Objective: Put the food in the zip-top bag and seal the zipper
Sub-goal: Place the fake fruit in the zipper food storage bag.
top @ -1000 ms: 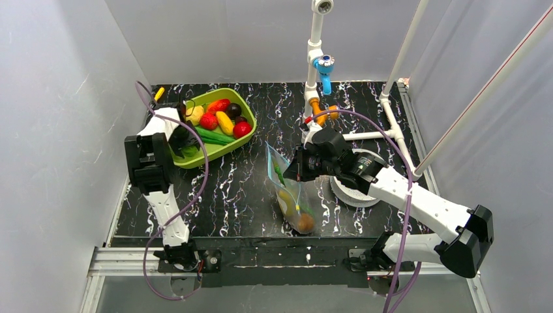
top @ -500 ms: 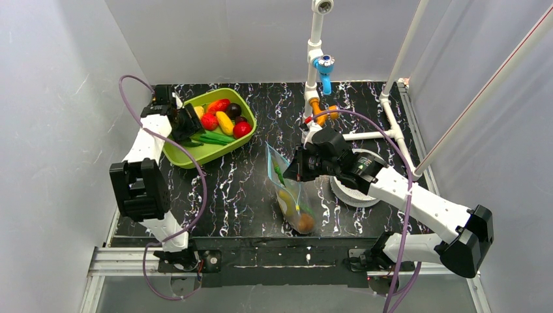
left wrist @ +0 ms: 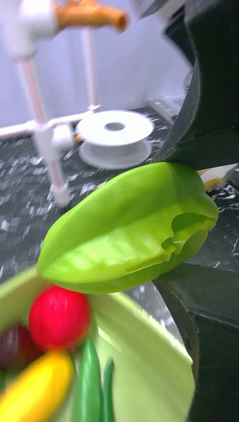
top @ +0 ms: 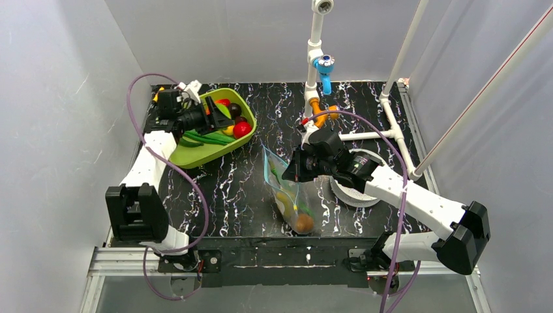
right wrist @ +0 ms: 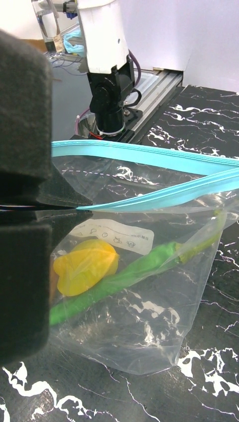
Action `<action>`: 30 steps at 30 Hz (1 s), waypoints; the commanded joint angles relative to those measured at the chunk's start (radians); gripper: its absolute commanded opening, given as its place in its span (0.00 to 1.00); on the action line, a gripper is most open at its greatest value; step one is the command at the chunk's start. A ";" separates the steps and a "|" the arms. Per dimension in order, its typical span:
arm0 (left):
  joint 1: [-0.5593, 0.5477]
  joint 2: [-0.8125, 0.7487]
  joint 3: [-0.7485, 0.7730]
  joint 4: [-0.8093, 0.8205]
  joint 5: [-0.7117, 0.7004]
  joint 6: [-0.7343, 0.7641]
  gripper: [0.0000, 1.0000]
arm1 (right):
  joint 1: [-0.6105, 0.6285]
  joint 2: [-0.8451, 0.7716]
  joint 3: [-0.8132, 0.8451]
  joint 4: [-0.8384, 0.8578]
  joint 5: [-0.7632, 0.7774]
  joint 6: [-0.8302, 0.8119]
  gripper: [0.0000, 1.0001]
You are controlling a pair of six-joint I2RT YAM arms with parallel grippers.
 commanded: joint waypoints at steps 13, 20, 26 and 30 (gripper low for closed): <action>-0.389 -0.217 -0.065 0.273 0.590 0.014 0.46 | 0.003 -0.011 0.052 0.016 0.005 0.007 0.01; -0.438 -0.235 -0.096 0.122 0.364 -0.089 0.40 | 0.004 -0.035 0.051 0.020 0.077 0.058 0.01; -0.530 -0.389 -0.362 0.289 0.097 -0.407 0.45 | 0.006 -0.039 0.006 0.127 0.062 0.081 0.01; -0.619 -0.421 -0.402 0.312 0.027 -0.476 0.47 | 0.010 -0.014 0.016 0.152 0.029 0.074 0.01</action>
